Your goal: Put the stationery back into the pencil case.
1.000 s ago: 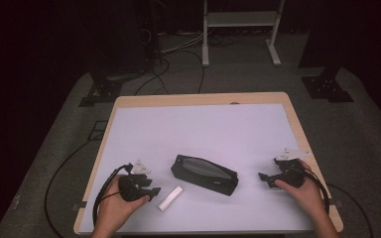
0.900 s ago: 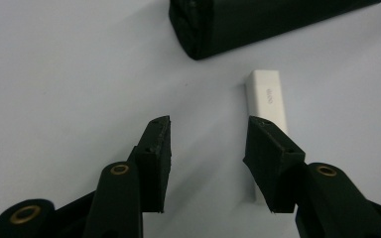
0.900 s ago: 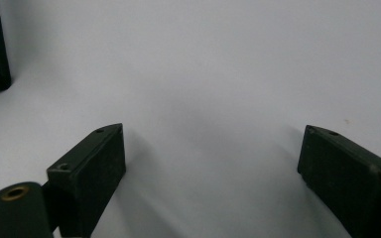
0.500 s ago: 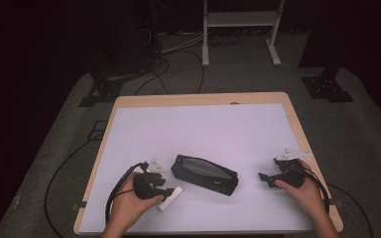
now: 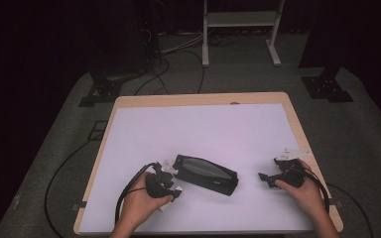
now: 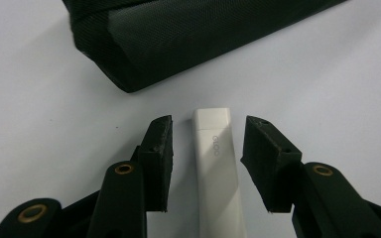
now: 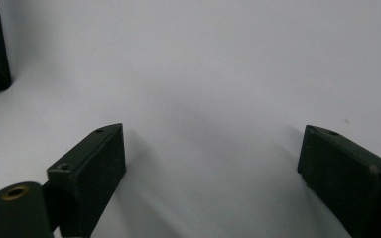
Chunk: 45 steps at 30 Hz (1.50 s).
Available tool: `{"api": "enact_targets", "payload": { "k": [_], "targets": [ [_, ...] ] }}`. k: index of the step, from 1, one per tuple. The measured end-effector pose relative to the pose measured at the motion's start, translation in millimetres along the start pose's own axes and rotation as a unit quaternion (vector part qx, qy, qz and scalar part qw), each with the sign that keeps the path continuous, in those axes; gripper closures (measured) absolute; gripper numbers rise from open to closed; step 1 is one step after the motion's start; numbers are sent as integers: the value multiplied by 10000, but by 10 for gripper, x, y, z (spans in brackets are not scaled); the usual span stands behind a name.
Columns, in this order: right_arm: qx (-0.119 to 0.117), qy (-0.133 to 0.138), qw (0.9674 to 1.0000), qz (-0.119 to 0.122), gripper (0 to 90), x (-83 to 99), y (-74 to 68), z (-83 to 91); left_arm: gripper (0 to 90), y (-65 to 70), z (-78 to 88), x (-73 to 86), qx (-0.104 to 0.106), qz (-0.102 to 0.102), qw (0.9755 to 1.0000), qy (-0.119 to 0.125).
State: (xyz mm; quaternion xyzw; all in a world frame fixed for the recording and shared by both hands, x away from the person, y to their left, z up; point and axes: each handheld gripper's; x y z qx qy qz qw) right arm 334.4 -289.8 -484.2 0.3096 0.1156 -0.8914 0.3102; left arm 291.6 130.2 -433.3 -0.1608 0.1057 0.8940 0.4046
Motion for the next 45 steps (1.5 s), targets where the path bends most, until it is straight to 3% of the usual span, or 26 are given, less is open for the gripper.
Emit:
{"api": "enact_targets", "payload": {
  "k": [12, 19, 30, 37, 45],
  "targets": [
    [-2, 0, 10000, -1, 102, 0, 0, 0, 583, 48, -144, -14, 23, 21, 9998, -191],
    [-1, 1, 10000, -5, 102, 0, -1, 0, 640, 68, -157, -3, -183, -68, 9996, -183],
    [-1, 1, 10000, -4, 102, 0, -1, -1, 709, 56, -158, 4, -224, -142, 9995, -158],
    [-2, -3, 10000, 3, 102, 0, 1, 0, 711, 49, -150, 17, -196, -150, 9996, -120],
    [-6, 1, 10000, -3, 102, -1, 2, -1, 711, 55, -96, 24, -24, -111, 9999, -30]
  ]
}}
Point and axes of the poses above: each handheld gripper's, and its own axes: z roughly backward along the jaws, x roughly out of its underside, y roughly to its right, and after that the axes turned 8 degrees about -y, right-handed
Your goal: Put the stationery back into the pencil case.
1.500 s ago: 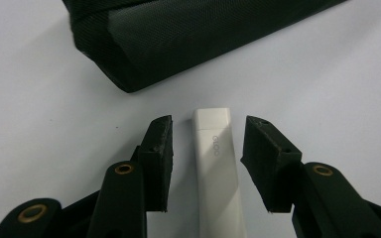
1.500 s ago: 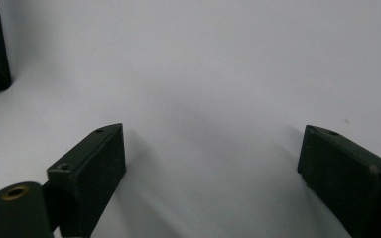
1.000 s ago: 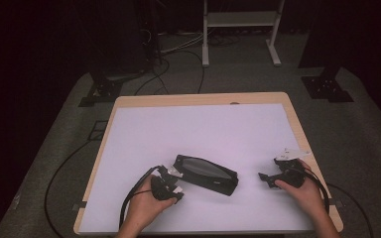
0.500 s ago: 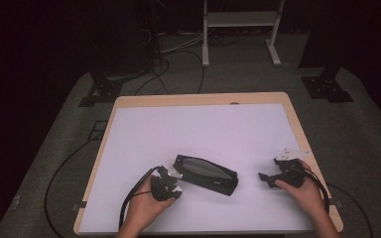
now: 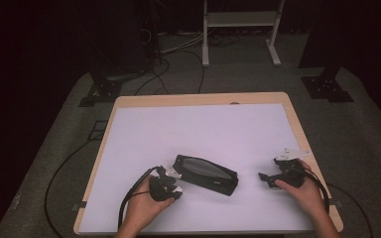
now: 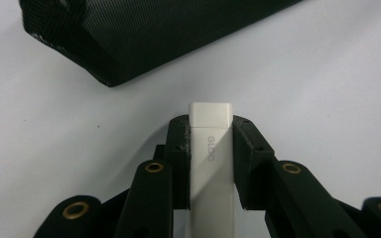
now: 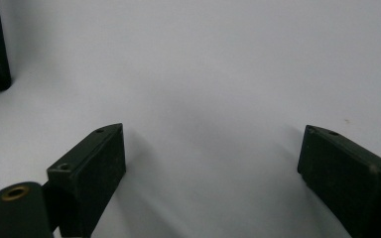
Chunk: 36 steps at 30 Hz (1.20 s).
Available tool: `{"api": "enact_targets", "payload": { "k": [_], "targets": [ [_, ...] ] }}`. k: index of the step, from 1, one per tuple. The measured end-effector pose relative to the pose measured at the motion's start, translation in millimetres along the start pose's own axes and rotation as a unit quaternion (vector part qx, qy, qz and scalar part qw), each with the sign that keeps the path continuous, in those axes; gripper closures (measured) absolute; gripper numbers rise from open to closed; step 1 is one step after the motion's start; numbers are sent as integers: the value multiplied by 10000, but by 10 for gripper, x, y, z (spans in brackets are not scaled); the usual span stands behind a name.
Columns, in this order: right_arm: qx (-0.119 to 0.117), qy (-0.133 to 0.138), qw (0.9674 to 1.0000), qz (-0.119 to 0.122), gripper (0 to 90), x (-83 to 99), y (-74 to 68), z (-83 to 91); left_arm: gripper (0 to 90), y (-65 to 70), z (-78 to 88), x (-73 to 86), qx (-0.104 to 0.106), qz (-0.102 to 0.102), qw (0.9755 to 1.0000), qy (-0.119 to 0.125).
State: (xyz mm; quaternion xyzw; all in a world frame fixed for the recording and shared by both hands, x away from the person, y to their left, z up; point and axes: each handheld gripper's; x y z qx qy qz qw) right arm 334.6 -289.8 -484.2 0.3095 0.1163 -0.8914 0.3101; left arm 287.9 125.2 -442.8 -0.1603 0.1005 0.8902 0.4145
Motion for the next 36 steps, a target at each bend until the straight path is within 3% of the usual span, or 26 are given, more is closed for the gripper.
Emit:
{"api": "enact_targets", "payload": {
  "k": [20, 36],
  "targets": [
    [0, -4, 10000, 3, 102, 0, 1, 1, 710, -15, 342, -14, 228, 27, 9982, 551],
    [2, -4, 10000, 1, 102, 0, 0, 0, 710, -76, 626, -122, 280, 59, 9937, 1087]
  ]
}}
Point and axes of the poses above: each handheld gripper's, and its own axes: z roughly backward along the jaws, x roughly out of its underside, y roughly to its right, and after that the axes turned 8 degrees about -y, right-handed
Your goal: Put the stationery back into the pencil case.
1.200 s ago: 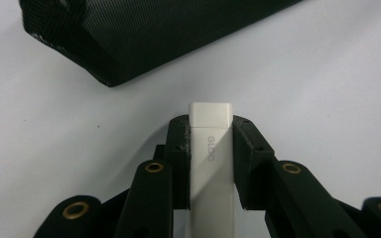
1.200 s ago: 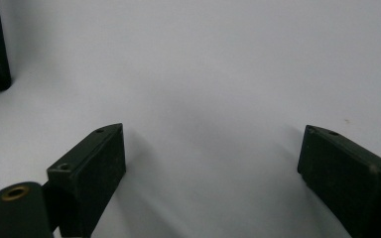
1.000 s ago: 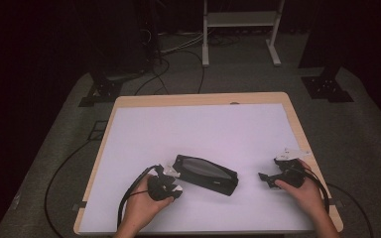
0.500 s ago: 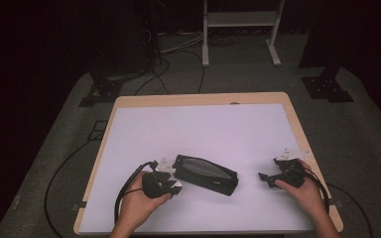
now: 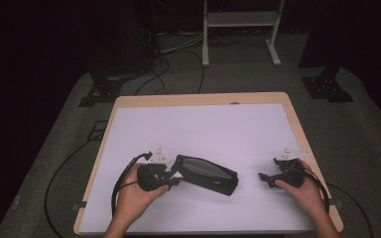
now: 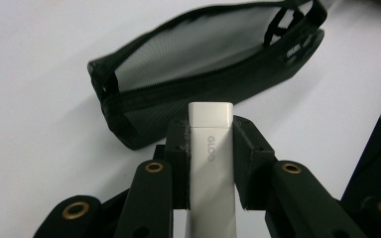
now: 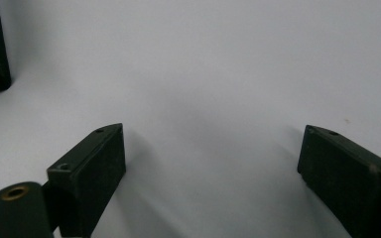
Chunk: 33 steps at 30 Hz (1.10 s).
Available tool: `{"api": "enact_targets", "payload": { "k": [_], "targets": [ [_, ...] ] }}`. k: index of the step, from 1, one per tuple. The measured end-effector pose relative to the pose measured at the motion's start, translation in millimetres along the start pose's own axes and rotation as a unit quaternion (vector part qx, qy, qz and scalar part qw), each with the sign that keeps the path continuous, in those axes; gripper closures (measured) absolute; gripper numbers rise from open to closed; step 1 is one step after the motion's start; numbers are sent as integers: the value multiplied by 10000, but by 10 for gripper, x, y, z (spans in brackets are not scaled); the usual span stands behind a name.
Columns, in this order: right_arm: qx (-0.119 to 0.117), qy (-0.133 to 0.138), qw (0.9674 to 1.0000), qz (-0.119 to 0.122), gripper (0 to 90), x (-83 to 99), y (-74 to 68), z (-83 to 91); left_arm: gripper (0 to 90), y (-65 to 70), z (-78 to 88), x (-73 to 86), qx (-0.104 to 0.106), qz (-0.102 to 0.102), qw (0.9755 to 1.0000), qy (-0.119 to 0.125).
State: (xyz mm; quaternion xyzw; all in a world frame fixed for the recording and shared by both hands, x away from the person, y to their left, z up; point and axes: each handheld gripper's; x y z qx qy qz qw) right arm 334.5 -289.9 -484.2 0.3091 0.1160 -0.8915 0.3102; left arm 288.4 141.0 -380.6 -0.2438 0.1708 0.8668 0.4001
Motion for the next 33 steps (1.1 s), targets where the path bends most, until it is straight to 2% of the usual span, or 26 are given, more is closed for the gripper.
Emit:
{"api": "enact_targets", "payload": {
  "k": [8, 20, 25, 33],
  "targets": [
    [1, 1, 10000, 1, 102, 0, 0, 0, 710, -6, 20, -119, 59, -95, 9998, 150],
    [2, 2, 10000, 1, 102, 1, 0, 0, 710, -45, -59, -313, 153, -274, 9989, 355],
    [0, 2, 10000, -1, 102, 0, 0, 0, 710, -63, -85, -367, 190, -289, 9986, 412],
    [8, 1, 10000, 2, 102, 0, -2, 0, 710, -62, -101, -469, 223, -426, 9977, 475]
  ]
}}
Point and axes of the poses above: each handheld gripper's, and its own axes: z roughly backward along the jaws, x roughly out of its underside, y roughly to its right, and after that the axes turned 8 degrees about -y, right-handed
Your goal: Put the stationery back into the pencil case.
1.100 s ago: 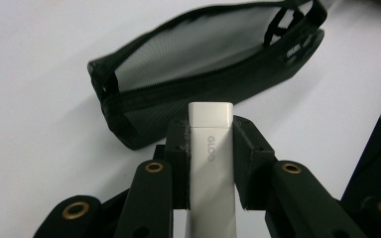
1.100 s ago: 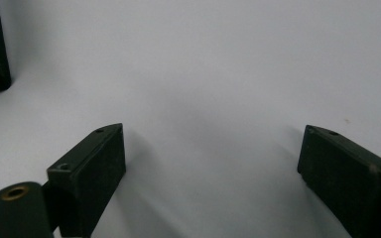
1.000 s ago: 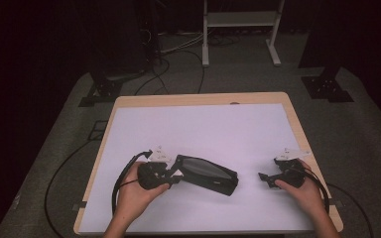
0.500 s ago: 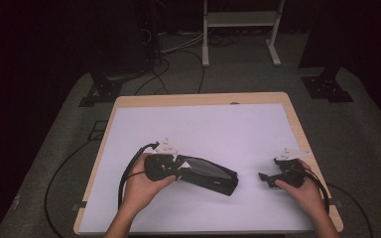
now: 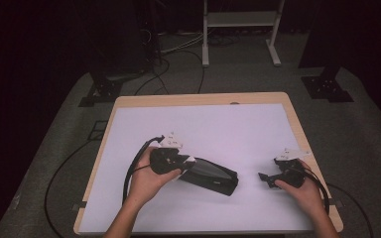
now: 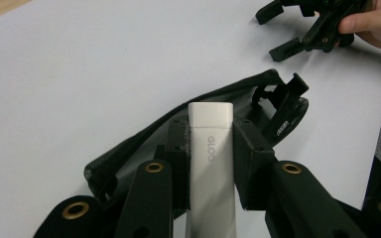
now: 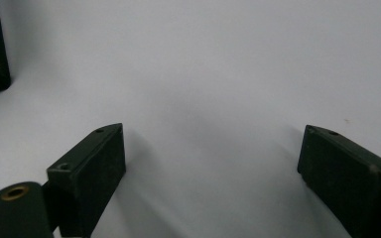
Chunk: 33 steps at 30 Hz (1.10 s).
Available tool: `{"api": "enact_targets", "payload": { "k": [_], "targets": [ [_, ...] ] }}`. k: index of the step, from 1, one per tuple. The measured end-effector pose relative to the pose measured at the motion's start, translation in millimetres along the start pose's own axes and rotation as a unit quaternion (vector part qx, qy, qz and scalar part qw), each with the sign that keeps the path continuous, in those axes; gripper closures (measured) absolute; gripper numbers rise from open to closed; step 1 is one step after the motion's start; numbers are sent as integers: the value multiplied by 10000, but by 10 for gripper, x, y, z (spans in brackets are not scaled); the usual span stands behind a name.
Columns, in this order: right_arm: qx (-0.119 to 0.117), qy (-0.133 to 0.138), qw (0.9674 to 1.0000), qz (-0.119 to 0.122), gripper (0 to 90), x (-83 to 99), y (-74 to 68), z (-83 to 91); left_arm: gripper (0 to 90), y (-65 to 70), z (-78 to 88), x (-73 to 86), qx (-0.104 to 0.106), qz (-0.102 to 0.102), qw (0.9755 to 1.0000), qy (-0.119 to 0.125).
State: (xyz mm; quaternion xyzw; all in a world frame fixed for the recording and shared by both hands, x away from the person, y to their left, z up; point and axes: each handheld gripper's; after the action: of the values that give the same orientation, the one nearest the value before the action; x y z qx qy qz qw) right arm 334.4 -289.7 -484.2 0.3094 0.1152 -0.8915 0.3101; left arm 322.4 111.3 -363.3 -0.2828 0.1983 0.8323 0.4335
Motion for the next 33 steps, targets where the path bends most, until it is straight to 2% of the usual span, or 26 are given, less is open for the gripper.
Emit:
{"api": "enact_targets", "payload": {
  "k": [8, 14, 21, 26, 33],
  "targets": [
    [4, 2, 10000, 2, 102, 1, -1, 0, 710, -31, -92, -123, 107, -88, 9999, 77],
    [8, 3, 10000, 9, 102, 2, -2, -1, 710, -58, -230, -206, 151, -198, 9996, 139],
    [8, 3, 10000, 11, 102, 2, -2, -1, 709, -96, -329, -229, 195, -171, 9994, 218],
    [9, 3, 10000, 13, 102, 2, -2, -1, 709, -114, -348, -250, 206, -209, 9991, 309],
    [10, 5, 10000, 15, 102, 2, -2, -1, 708, -121, -370, -269, 222, -152, 9988, 415]
  ]
}}
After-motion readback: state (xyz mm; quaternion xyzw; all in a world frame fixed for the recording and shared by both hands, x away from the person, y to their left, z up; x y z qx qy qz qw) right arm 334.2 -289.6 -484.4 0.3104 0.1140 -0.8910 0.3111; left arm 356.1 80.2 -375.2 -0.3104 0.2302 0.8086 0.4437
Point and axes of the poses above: each handheld gripper's, and its own axes: z roughly backward along the jaws, x roughly out of its underside, y roughly to its right, and after that the axes turned 8 degrees about -y, right-handed
